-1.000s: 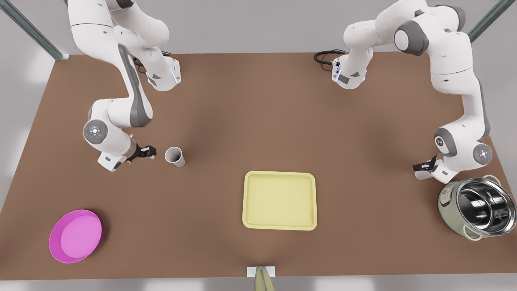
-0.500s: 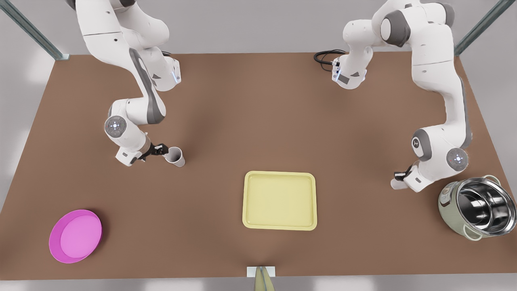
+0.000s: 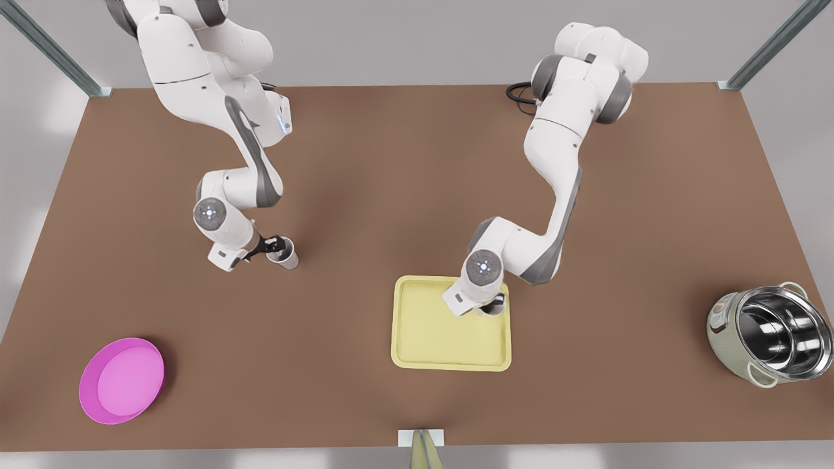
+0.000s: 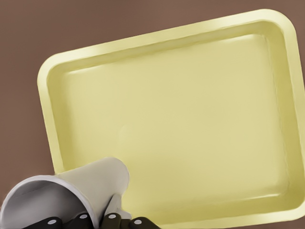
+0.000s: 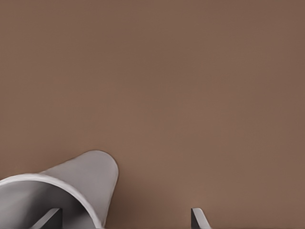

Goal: Use both arms to respectively pick up the white IKEA cups from the middle-left and middle-right positions, then place the white IKEA cups onto the middle-middle tray, ensuring that the cups remain upright and do not tip over

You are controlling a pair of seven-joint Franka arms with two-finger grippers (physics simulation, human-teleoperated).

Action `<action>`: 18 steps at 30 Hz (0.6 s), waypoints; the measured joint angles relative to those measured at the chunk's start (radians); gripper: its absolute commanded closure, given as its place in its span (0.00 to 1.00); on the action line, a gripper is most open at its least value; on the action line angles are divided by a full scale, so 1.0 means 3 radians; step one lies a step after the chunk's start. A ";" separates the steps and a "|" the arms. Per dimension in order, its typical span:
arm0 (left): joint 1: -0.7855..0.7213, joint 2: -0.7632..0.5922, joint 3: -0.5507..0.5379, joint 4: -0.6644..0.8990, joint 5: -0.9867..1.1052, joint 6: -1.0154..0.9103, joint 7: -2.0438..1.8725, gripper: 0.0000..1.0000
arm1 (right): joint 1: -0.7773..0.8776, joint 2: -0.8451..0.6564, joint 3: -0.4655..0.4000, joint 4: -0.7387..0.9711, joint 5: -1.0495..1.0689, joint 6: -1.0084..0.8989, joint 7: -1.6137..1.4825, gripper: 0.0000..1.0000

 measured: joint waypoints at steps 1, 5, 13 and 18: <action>0.0003 0.0018 0.0000 -0.0004 0.0020 0.0018 -0.0125 0.79 | 0.0000 0.0028 0.0000 0.0000 0.0000 0.0017 0.0000 0.00; 0.0008 0.0100 0.0000 -0.0028 0.0054 0.0125 -0.0561 0.79 | 0.0001 0.0098 0.0000 0.0010 0.0006 0.0076 -0.0015 0.62; 0.0044 0.0110 0.0002 -0.0034 -0.0007 0.0296 -0.1130 0.00 | 0.0096 0.0109 0.0001 0.0160 0.0020 0.0096 -0.0134 0.79; 0.0074 -0.0100 0.0000 -0.0021 0.0023 0.0162 -0.1386 0.00 | 0.0297 0.0223 0.0000 0.0806 0.0019 0.0012 -0.0123 0.79</action>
